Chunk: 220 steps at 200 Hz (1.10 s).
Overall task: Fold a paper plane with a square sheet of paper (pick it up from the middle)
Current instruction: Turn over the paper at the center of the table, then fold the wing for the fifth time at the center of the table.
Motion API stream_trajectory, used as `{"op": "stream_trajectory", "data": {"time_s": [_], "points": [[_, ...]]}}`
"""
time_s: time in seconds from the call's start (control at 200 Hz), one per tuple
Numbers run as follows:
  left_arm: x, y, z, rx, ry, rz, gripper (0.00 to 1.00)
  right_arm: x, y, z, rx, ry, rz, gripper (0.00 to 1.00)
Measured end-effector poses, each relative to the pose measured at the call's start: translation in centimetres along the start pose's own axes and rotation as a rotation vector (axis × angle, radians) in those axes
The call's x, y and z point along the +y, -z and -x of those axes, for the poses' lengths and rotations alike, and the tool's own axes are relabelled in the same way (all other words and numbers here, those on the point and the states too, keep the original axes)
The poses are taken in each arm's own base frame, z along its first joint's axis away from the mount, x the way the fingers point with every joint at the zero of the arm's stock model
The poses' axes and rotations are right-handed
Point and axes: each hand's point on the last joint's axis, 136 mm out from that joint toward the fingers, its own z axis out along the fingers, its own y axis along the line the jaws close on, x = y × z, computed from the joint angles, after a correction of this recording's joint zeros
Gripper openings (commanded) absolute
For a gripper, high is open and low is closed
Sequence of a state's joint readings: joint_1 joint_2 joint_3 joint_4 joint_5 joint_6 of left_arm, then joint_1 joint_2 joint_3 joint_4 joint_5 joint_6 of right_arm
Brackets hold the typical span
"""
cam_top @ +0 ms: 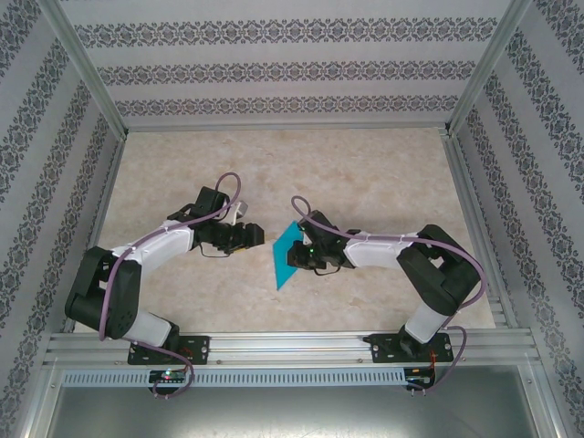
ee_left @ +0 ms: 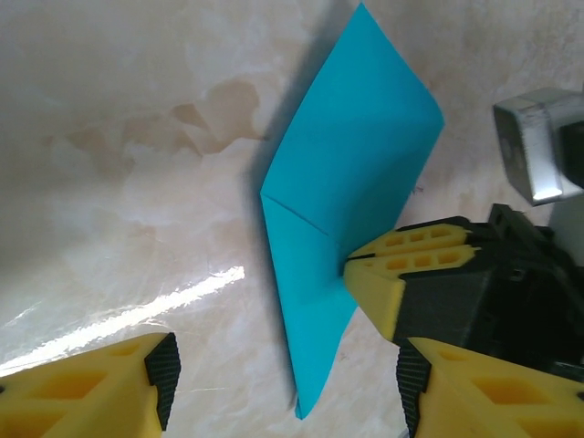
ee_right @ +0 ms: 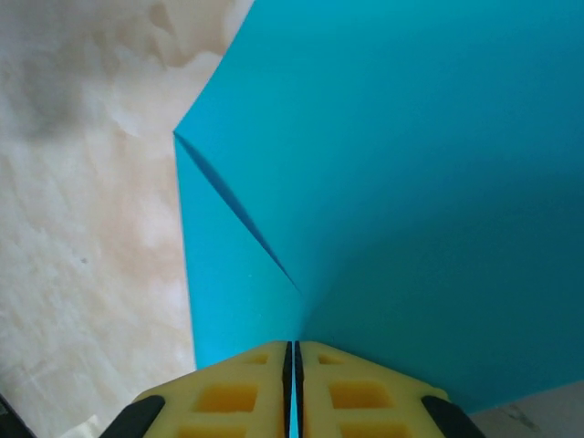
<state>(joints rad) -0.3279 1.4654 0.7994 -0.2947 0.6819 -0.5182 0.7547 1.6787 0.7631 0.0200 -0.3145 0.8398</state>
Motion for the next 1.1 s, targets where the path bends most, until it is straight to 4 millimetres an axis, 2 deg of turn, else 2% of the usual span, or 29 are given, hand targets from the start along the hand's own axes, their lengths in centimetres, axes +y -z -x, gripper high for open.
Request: {"op": "stream_trajectory", "data": {"time_s": [0.065, 0.235, 0.425, 0.779, 1.099], "points": [[-0.3, -0.1, 0.0, -0.002, 0.0, -0.009, 0.65, -0.6, -0.3, -0.4, -0.002, -0.009, 0.008, 0.1], [-0.9, -1.0, -0.1, -0.004, 0.0, -0.032, 0.64, -0.3, -0.5, -0.3, -0.037, -0.025, 0.095, 0.08], [-1.5, -3.1, -0.8, 0.02, 0.001, -0.04, 0.61, -0.2, -0.5, -0.2, -0.062, -0.038, 0.16, 0.07], [-0.7, -6.8, -1.5, 0.037, 0.047, 0.0, 0.52, -0.4, -0.2, 0.0, -0.079, -0.04, 0.203, 0.07], [-0.6, -7.8, -0.7, 0.004, 0.066, 0.008, 0.47, -0.4, -0.2, 0.0, -0.073, -0.039, 0.23, 0.06]]}}
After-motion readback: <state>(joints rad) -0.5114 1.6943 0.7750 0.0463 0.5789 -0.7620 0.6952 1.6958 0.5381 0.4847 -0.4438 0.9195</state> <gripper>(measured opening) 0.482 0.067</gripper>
